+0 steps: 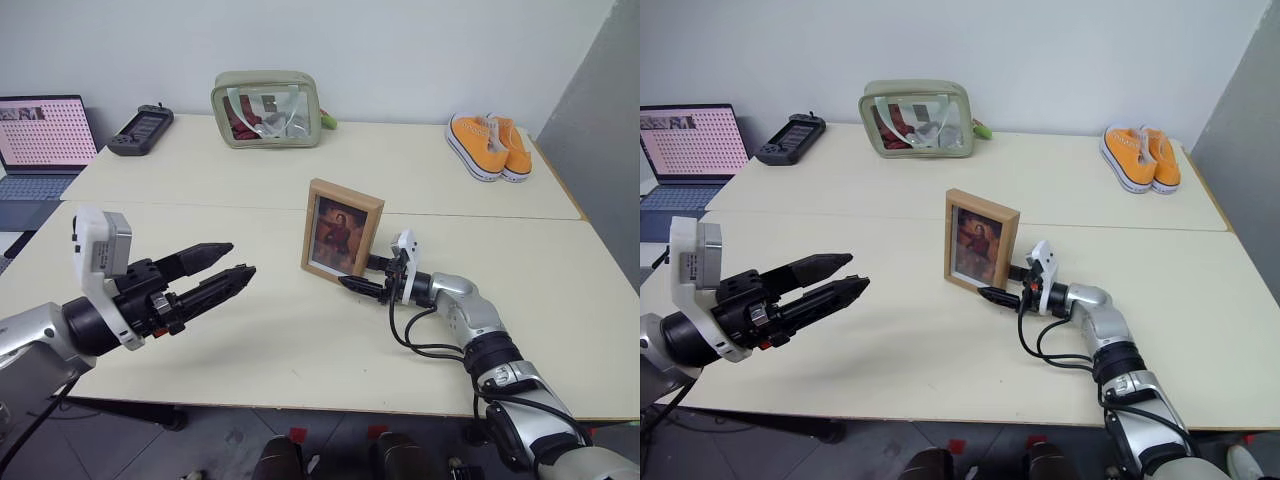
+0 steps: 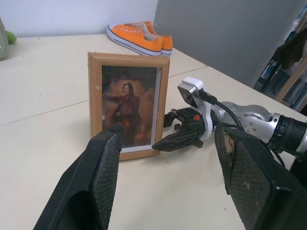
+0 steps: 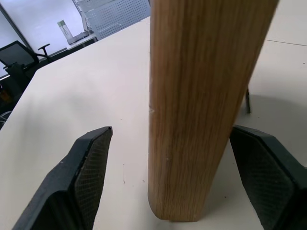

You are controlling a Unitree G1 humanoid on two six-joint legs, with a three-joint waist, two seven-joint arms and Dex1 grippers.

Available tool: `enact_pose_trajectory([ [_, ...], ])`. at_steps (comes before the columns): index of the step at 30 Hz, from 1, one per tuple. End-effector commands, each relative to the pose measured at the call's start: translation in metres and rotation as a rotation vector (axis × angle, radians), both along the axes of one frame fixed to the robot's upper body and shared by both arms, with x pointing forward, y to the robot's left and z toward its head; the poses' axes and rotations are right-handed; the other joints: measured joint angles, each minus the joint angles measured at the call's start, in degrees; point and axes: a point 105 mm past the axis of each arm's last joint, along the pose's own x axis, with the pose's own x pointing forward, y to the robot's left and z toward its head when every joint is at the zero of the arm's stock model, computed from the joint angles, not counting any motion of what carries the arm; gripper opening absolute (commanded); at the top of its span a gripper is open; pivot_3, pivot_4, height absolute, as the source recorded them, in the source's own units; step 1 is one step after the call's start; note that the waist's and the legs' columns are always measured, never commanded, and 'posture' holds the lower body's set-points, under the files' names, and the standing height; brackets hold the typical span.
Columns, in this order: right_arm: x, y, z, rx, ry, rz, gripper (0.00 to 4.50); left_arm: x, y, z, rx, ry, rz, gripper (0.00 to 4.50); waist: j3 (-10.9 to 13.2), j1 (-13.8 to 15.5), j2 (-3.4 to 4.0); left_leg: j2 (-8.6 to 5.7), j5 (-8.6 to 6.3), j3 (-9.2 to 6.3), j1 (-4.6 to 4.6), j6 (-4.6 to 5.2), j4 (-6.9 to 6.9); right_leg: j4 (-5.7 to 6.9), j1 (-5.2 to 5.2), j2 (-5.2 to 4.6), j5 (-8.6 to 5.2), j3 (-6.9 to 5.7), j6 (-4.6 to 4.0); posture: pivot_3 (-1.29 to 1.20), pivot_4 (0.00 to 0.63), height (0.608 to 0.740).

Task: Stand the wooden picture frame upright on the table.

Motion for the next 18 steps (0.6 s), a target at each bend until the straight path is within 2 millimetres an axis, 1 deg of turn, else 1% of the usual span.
enact_pose_trajectory([
  [1,0.002,-0.013,0.013,-0.041,-0.088,-0.045,4.01,0.005,-0.003,0.004,-0.007,-0.04,0.016,3.23,0.0,0.05,0.0,0.0,0.0,0.0,0.0,0.0,0.0,0.0,0.0,0.0,0.0,0.0,0.0,0.0,0.15,0.74],
  [3,0.002,-0.023,0.012,-0.111,-0.129,-0.082,4.01,0.009,-0.005,0.004,-0.016,-0.05,0.029,3.23,0.0,0.29,0.0,-0.01,0.0,-0.01,-0.01,0.0,0.0,-0.03,0.02,0.0,0.0,-0.01,0.0,0.0,0.15,0.74],
  [5,-0.002,-0.038,0.012,-0.179,-0.162,-0.116,4.01,0.012,-0.006,0.002,-0.011,-0.053,0.036,3.23,0.0,0.43,0.0,-0.02,0.0,-0.01,-0.04,0.0,0.0,-0.12,0.03,-0.02,0.0,0.0,0.01,0.0,0.15,0.74],
  [9,-0.02,-0.068,0.022,-0.267,-0.221,-0.172,4.01,0.018,-0.007,0.0,-0.014,-0.054,0.038,3.23,0.01,0.51,0.02,-0.01,-0.01,0.01,-0.09,0.0,-0.09,-0.26,0.02,-0.02,0.0,0.01,0.01,0.0,0.15,0.74],
  [11,-0.031,-0.078,0.027,-0.307,-0.243,-0.194,4.01,0.02,-0.008,-0.002,-0.01,-0.052,0.038,3.23,0.01,0.5,0.02,0.0,0.0,0.01,-0.08,0.0,-0.15,-0.28,0.01,-0.02,0.0,0.01,0.02,0.0,0.15,0.74],
  [12,-0.037,-0.084,0.034,-0.321,-0.259,-0.216,4.01,0.021,-0.008,-0.004,-0.009,-0.042,0.03,3.23,0.01,0.47,0.02,0.0,0.0,0.01,-0.05,0.0,-0.2,-0.31,0.02,-0.01,-0.01,0.02,0.03,0.0,0.15,0.74],
  [15,-0.058,-0.089,0.071,-0.299,-0.32,-0.245,4.01,0.022,-0.009,-0.006,-0.003,-0.034,0.014,3.23,0.05,0.33,0.09,-0.01,0.0,0.03,-0.07,-0.01,-0.25,-0.32,-0.01,-0.02,-0.03,0.06,0.07,0.0,0.15,0.74],
  [16,-0.062,-0.089,0.082,-0.286,-0.332,-0.261,4.01,0.024,-0.009,-0.005,-0.001,-0.037,0.015,3.23,0.05,0.19,0.09,0.0,0.0,0.05,-0.07,-0.01,-0.26,-0.34,-0.01,-0.02,-0.04,0.07,0.09,0.0,0.15,0.74],
  [18,-0.067,-0.089,0.097,-0.268,-0.351,-0.285,4.01,0.026,-0.009,-0.004,-0.001,-0.041,0.012,3.23,0.04,0.1,0.07,0.02,0.0,0.05,-0.04,-0.01,-0.28,-0.36,0.0,-0.01,-0.07,0.07,0.14,0.0,0.15,0.74],
])
